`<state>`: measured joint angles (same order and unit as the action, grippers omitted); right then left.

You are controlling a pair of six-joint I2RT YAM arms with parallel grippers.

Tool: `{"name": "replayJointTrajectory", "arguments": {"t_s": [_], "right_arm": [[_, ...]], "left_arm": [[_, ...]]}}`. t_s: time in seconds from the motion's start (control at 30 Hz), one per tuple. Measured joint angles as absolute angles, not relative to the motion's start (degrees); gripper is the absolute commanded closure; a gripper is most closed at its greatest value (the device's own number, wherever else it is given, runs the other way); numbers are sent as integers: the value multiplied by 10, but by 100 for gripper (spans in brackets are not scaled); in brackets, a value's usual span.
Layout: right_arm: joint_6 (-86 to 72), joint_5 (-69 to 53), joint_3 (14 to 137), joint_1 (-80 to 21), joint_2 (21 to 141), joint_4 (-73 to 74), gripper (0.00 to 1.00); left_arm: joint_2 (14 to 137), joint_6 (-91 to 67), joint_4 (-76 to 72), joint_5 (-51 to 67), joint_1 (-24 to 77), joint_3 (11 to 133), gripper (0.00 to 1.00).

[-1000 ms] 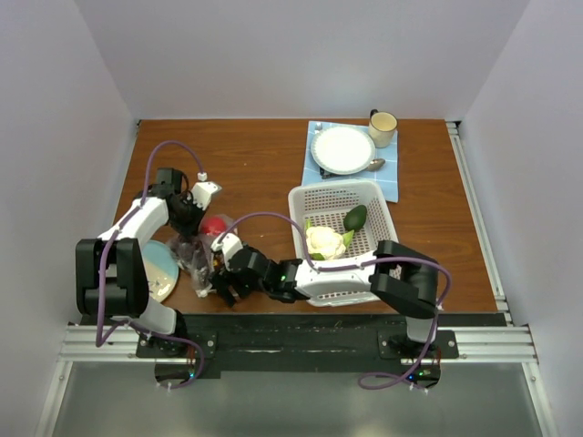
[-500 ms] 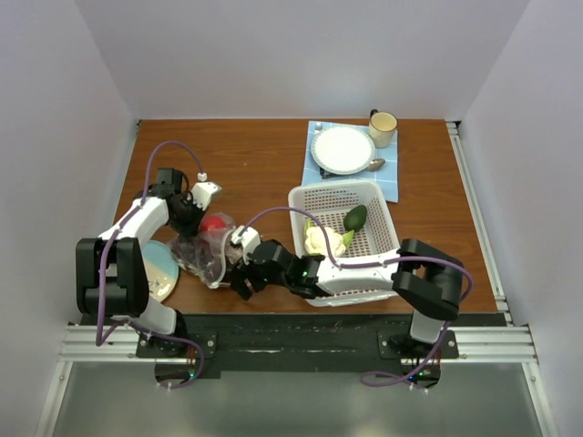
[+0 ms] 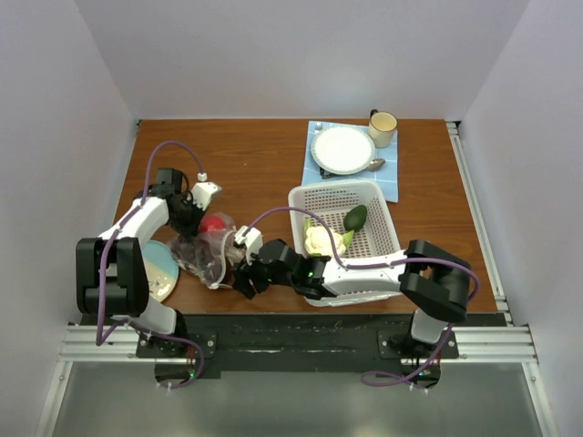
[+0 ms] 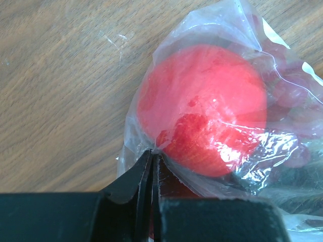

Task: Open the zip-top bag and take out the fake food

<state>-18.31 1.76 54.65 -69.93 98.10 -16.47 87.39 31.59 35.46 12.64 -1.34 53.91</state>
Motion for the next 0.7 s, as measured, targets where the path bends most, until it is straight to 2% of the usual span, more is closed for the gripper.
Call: {"name": "replayJointTrajectory", "arguments": {"t_s": [0.27,0.3,0.33,0.43,0.7], "right_arm": [[-175,15,578,-676,1018,-170,42],[-174,15,586,-675,1025,-170,38],[-173,15,595,-674,1034,-173,20],[-175,5,614,-674,1058,-181,1],[-173,-6,650,-695,1109,-187,1]], "left_arm": [[874,317,355,127,-13,539,93],[874,317,355,127,-13,539,93],[874,317,355,127,-13,539,93],[874,317,355,127,-13,539,93],[874,317,355,126,-13,539,93]]}}
